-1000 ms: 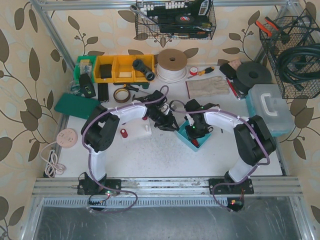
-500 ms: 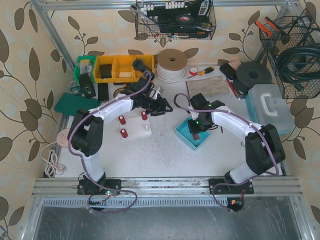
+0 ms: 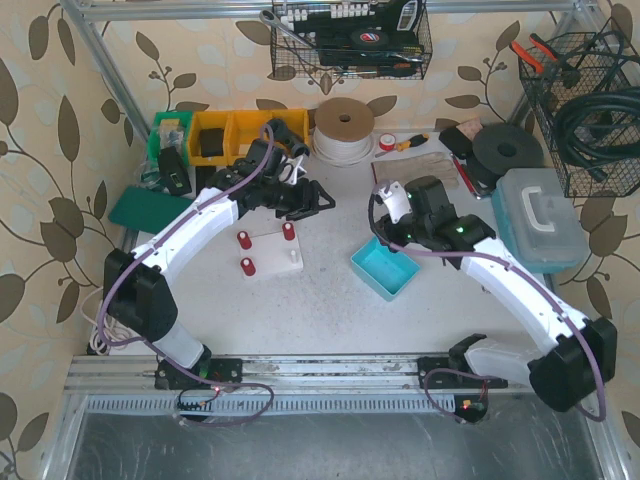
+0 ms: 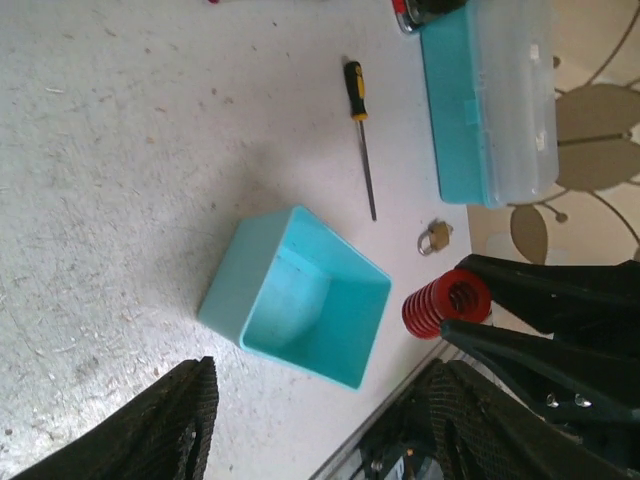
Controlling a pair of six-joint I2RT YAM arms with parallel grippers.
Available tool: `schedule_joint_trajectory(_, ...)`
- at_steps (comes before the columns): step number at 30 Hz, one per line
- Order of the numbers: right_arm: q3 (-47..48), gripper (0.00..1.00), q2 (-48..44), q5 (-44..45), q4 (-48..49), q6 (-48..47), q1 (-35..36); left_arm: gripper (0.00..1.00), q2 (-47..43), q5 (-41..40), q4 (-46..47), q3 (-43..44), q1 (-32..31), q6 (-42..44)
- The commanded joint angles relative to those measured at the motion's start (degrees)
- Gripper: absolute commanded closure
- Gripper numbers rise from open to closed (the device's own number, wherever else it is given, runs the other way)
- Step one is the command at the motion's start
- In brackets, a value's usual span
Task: Install the large spring
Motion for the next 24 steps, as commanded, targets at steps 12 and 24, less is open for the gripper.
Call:
schedule_joint_trajectory(12, -1.9, 1.00, -5.0, 0.7, 8.8, -8.5, 7.7, 0.39, 2.6, 7.7, -11.3, 12.4, -7.0, 7.8)
schedule_joint_trajectory(24, 0.2, 1.00, -1.0, 1.2, 9.8, -7.6, 9.1, 0.49, 8.2, 9.9, -14.2, 14.0, -8.0, 10.9)
